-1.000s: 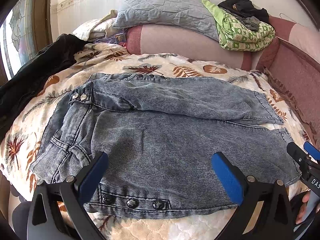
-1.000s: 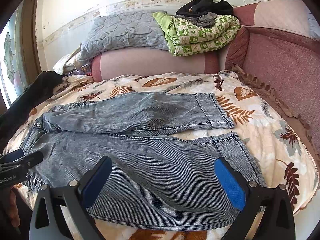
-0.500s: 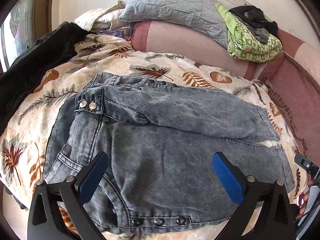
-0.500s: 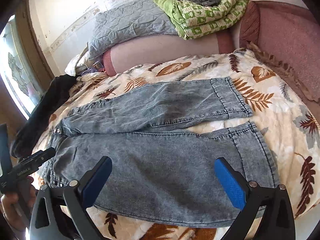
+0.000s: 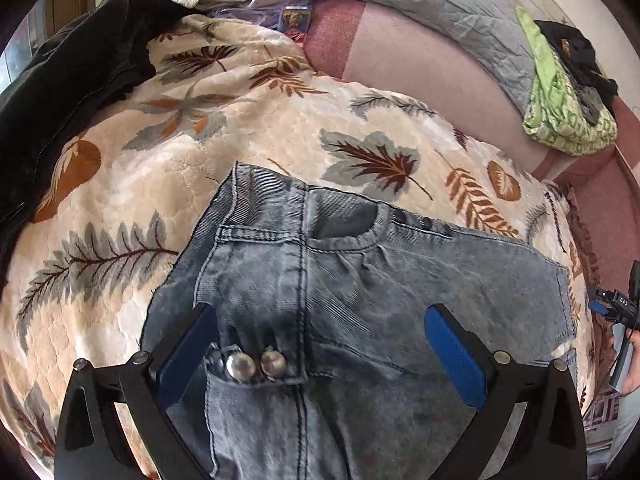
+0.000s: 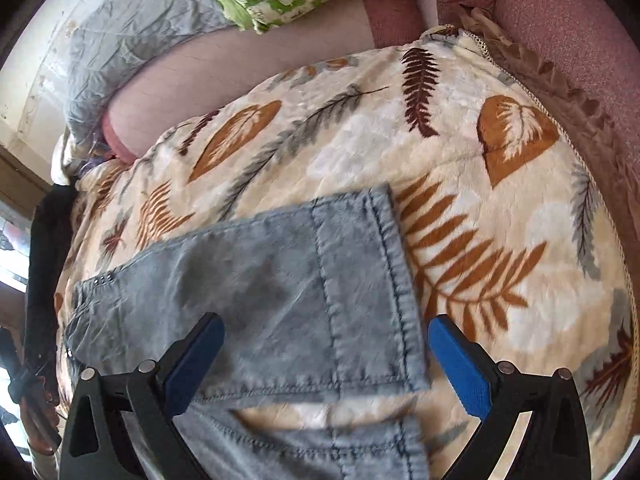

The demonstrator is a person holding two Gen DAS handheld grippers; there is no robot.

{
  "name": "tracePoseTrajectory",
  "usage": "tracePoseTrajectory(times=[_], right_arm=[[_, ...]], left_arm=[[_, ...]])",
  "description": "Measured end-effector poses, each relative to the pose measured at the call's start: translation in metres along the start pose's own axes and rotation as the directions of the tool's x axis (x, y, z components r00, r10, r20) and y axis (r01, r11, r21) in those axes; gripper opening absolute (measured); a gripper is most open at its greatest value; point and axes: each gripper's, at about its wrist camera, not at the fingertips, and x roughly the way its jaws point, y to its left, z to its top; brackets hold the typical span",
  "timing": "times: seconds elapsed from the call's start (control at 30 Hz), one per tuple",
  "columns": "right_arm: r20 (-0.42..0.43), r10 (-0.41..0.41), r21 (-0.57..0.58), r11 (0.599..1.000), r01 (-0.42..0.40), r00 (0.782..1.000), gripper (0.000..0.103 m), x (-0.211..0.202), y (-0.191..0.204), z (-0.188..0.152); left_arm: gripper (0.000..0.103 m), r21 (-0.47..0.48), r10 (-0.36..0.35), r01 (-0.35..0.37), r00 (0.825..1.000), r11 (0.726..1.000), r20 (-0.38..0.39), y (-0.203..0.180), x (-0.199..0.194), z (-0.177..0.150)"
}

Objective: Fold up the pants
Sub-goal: 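Grasp the jeans waistband with the left gripper while the right gripper grasps the leg hems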

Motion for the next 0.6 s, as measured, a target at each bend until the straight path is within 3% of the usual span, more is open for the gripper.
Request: tracePoseTrajectory(times=[0.1,0.2,0.27,0.33,0.43,0.47,0.5,0.57,0.6], right_arm=[[-0.042,0.028,0.065,0.998,-0.025,0.999,0.096,0.021,-0.012,0.026],[-0.069,-0.004,0.071,0.997,0.008,0.998,0.095,0.041,-0.014,0.042],[-0.081,-0.024,0.065,0.997,0.030,0.996,0.093,0.051,-0.015,0.050],[-0.090,-0.009,0.067,0.998,0.015,0.996,0.075,0.060,-0.016,0.056],[-0.115,-0.037,0.055,0.998,0.043,0.993,0.064,0.073,-0.016,0.060],[-0.115,-0.035,0.052,0.998,0.041,0.993,0.064,0.076,-0.017,0.061],[-0.109,-0.031,0.052,0.998,0.036,0.994,0.064,0.077,-0.017,0.062],[-0.093,-0.023,0.052,0.998,0.027,0.995,0.062,0.077,-0.017,0.062],[-0.084,-0.022,0.047,0.999,0.026,0.996,0.057,0.076,-0.016,0.062]], left_arm=[[0.103,-0.010,-0.035,0.035,0.999,0.999,0.018,0.010,0.011,0.020],[0.103,-0.007,0.019,-0.019,1.000,1.000,0.023,0.010,0.022,0.041],[0.103,0.005,0.011,-0.011,0.999,1.000,0.030,0.008,0.029,0.052],[0.103,0.017,0.025,-0.026,0.999,1.000,0.040,0.007,0.035,0.060],[0.099,0.032,0.035,-0.036,0.999,0.999,0.031,0.007,0.047,0.068],[0.090,0.032,0.033,-0.034,0.999,0.999,0.025,0.008,0.051,0.070],[0.073,0.028,0.036,-0.036,0.999,0.999,0.015,0.009,0.054,0.072],[0.049,0.002,0.014,-0.014,1.000,1.000,-0.010,0.016,0.062,0.075],[0.046,-0.013,0.000,-0.001,1.000,1.000,-0.023,0.020,0.065,0.076]])
